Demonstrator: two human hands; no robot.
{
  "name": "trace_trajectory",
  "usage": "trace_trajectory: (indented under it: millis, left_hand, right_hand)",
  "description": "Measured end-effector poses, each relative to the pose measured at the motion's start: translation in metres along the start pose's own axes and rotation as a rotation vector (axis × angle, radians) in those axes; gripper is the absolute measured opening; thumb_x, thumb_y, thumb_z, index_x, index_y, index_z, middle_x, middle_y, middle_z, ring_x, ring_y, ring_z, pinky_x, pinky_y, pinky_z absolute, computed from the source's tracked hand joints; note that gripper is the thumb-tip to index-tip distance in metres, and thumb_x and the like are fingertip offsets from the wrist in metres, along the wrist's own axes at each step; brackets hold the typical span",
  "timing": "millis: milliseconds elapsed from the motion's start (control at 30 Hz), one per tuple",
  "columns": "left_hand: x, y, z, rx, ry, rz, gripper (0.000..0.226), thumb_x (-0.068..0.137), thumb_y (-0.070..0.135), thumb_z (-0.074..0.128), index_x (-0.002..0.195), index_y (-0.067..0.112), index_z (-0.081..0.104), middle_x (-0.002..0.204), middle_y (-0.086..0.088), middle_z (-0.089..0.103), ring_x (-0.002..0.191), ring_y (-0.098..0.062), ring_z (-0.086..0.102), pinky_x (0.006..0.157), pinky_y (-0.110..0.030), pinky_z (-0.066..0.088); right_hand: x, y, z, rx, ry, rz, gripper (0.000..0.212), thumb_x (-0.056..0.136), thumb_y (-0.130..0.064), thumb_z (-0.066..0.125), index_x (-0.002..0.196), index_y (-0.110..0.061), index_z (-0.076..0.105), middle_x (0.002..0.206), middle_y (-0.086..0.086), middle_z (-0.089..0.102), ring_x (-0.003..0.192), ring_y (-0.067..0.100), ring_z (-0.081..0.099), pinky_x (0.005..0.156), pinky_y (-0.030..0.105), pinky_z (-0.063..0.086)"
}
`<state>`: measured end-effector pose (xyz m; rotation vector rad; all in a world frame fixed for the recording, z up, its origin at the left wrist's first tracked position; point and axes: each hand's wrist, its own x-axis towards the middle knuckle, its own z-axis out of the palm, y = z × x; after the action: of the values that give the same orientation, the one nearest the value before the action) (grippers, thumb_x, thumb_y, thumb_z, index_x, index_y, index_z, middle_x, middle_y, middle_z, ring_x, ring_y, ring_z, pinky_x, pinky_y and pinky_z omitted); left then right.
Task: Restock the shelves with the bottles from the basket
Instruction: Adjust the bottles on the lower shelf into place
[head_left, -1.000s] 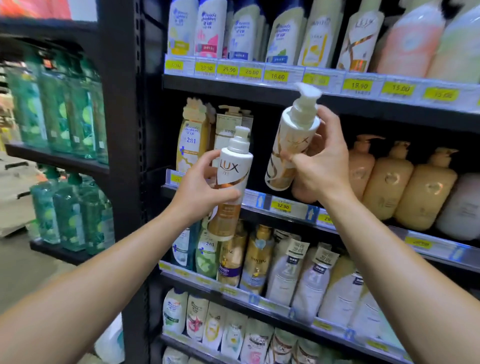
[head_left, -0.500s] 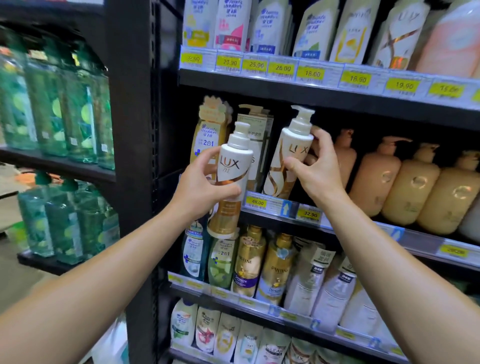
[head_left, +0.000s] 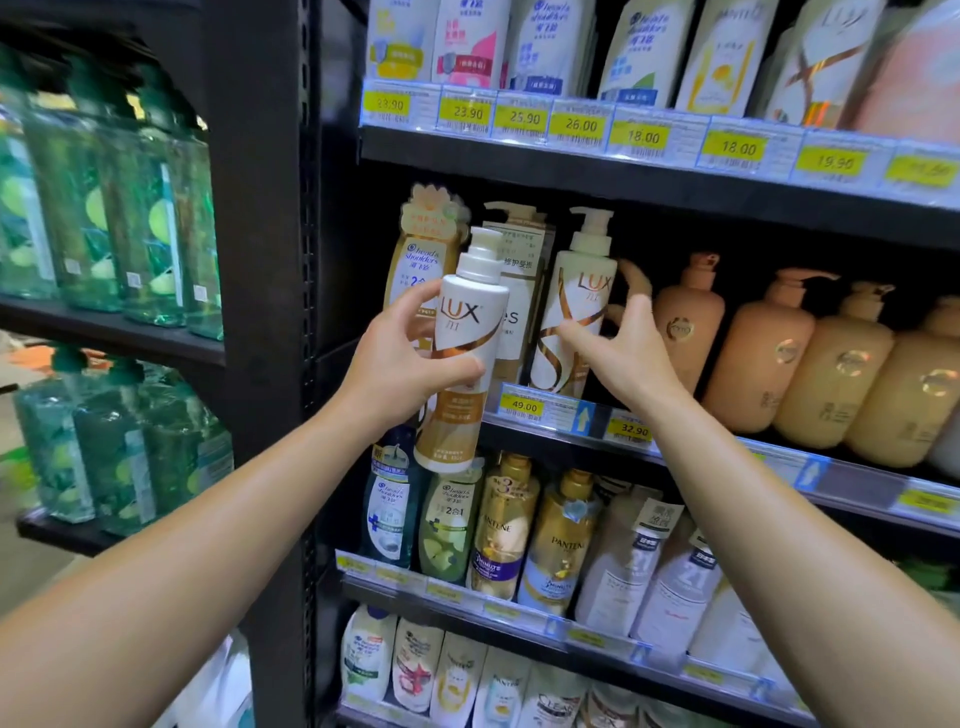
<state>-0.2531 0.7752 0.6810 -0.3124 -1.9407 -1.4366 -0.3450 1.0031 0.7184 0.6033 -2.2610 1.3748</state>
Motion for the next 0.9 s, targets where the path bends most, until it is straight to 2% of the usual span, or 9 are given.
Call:
trace_trajectory:
  millis: [133, 300, 433, 500, 600, 667, 733, 800, 900]
  left_hand:
    - [0.000, -0.001, -0.001, 0.021, -0.013, -0.004, 0.072, 0.058, 0.035, 0.083, 0.115, 0.064, 0.048, 0.111, 0.025, 0.062, 0.104, 0.015, 0.055, 0.070, -0.009, 0.052]
    - [0.001, -0.003, 0.000, 0.035, -0.020, 0.003, 0.072, 0.055, 0.042, 0.082, 0.112, 0.067, 0.047, 0.120, 0.019, 0.059, 0.116, -0.002, 0.056, 0.079, -0.021, 0.053]
    - [-0.002, -0.001, 0.001, 0.039, -0.022, 0.000, 0.073, 0.054, 0.044, 0.081, 0.114, 0.066, 0.046, 0.119, 0.026, 0.056, 0.116, 0.007, 0.049, 0.082, -0.022, 0.050]
    - [-0.005, 0.001, 0.002, 0.044, -0.026, -0.003, 0.073, 0.054, 0.045, 0.080, 0.115, 0.066, 0.045, 0.114, 0.034, 0.054, 0.110, 0.018, 0.047, 0.078, -0.013, 0.048]
    - [-0.011, 0.004, 0.007, -0.001, -0.048, -0.007, 0.077, 0.054, 0.043, 0.080, 0.125, 0.050, 0.050, 0.112, 0.030, 0.058, 0.104, 0.026, 0.048, 0.068, -0.002, 0.047]
    - [-0.015, 0.006, 0.015, -0.022, -0.074, 0.000, 0.084, 0.055, 0.040, 0.081, 0.134, 0.037, 0.051, 0.112, 0.024, 0.062, 0.103, 0.021, 0.053, 0.071, -0.006, 0.050]
    - [-0.018, 0.008, 0.026, -0.032, -0.104, 0.000, 0.087, 0.055, 0.036, 0.084, 0.135, 0.036, 0.049, 0.111, 0.015, 0.066, 0.100, 0.008, 0.063, 0.078, -0.023, 0.059]
    - [-0.020, 0.012, 0.041, -0.047, -0.144, -0.002, 0.092, 0.056, 0.033, 0.085, 0.138, 0.037, 0.044, 0.109, 0.007, 0.070, 0.100, -0.003, 0.068, 0.087, -0.035, 0.059]
    - [-0.023, 0.021, 0.063, -0.069, -0.200, 0.039, 0.099, 0.057, 0.037, 0.085, 0.144, 0.032, 0.038, 0.104, 0.005, 0.074, 0.099, -0.008, 0.069, 0.086, -0.032, 0.057]
  right_hand:
    - [-0.008, 0.006, 0.005, -0.157, -0.055, 0.039, 0.045, 0.079, -0.042, 0.077, 0.106, -0.025, 0.045, 0.090, -0.021, 0.054, 0.077, -0.008, 0.052, 0.057, 0.010, 0.035]
    - [-0.009, 0.001, 0.007, -0.176, -0.037, 0.032, 0.041, 0.080, -0.042, 0.076, 0.104, -0.027, 0.046, 0.087, -0.024, 0.052, 0.075, -0.010, 0.049, 0.055, 0.009, 0.034]
    - [-0.012, -0.001, 0.006, -0.169, -0.063, 0.051, 0.045, 0.081, -0.043, 0.075, 0.110, -0.027, 0.044, 0.093, -0.023, 0.053, 0.080, -0.006, 0.053, 0.058, 0.010, 0.035]
    - [-0.015, -0.004, 0.004, -0.164, -0.068, 0.068, 0.053, 0.083, -0.044, 0.073, 0.121, -0.024, 0.043, 0.104, -0.016, 0.054, 0.086, -0.002, 0.053, 0.065, 0.011, 0.036]
    - [-0.029, -0.009, -0.003, -0.138, 0.168, -0.055, 0.056, 0.085, -0.038, 0.070, 0.132, -0.018, 0.047, 0.125, -0.004, 0.054, 0.106, 0.007, 0.055, 0.084, 0.020, 0.043]
    - [-0.044, -0.018, -0.006, -0.015, 0.267, -0.199, 0.034, 0.085, -0.033, 0.067, 0.116, -0.021, 0.060, 0.108, -0.012, 0.062, 0.092, 0.000, 0.059, 0.078, 0.017, 0.048]
    - [-0.056, -0.026, -0.010, 0.039, 0.159, -0.221, 0.026, 0.082, -0.039, 0.065, 0.103, -0.025, 0.065, 0.095, -0.014, 0.068, 0.086, -0.001, 0.063, 0.074, 0.017, 0.051]
    - [-0.065, -0.032, -0.014, 0.029, -0.031, -0.177, 0.036, 0.078, -0.049, 0.065, 0.108, -0.030, 0.066, 0.101, -0.013, 0.070, 0.095, 0.002, 0.065, 0.083, 0.025, 0.054]
    - [-0.074, -0.036, -0.025, 0.037, -0.139, -0.116, 0.049, 0.074, -0.047, 0.073, 0.118, -0.029, 0.063, 0.108, -0.011, 0.071, 0.102, 0.007, 0.066, 0.092, 0.040, 0.054]
